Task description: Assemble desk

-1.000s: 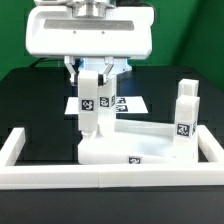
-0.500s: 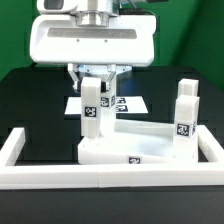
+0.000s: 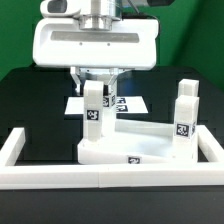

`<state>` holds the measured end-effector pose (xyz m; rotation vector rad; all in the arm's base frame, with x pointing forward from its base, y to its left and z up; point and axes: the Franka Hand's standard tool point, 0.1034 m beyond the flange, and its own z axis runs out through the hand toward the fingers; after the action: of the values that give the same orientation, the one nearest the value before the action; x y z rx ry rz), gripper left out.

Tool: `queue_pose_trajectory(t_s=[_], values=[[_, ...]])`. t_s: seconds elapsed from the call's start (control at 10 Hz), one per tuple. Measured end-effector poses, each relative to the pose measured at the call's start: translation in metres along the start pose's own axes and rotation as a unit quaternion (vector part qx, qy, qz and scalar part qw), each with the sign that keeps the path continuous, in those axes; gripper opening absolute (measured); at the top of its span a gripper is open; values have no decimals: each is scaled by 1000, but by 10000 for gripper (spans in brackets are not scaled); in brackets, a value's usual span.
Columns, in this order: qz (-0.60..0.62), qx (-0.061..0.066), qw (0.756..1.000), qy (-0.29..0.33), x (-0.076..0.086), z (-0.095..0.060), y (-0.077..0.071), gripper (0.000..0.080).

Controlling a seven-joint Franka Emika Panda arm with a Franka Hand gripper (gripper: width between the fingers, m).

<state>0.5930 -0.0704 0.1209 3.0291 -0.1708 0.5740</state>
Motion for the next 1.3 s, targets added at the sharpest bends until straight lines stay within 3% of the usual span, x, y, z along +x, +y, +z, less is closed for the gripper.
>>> queue_pose_trajectory(t_s=[0.7, 0.8, 0.9, 1.0, 1.3], values=[[-1, -8, 1000, 13, -1, 3, -1, 290], [0, -8, 1000, 13, -1, 3, -1, 461], [0, -8, 1000, 13, -1, 3, -1, 583], [0, -8, 1000, 13, -1, 3, -1, 629], [0, -8, 1000, 13, -1, 3, -1, 646]])
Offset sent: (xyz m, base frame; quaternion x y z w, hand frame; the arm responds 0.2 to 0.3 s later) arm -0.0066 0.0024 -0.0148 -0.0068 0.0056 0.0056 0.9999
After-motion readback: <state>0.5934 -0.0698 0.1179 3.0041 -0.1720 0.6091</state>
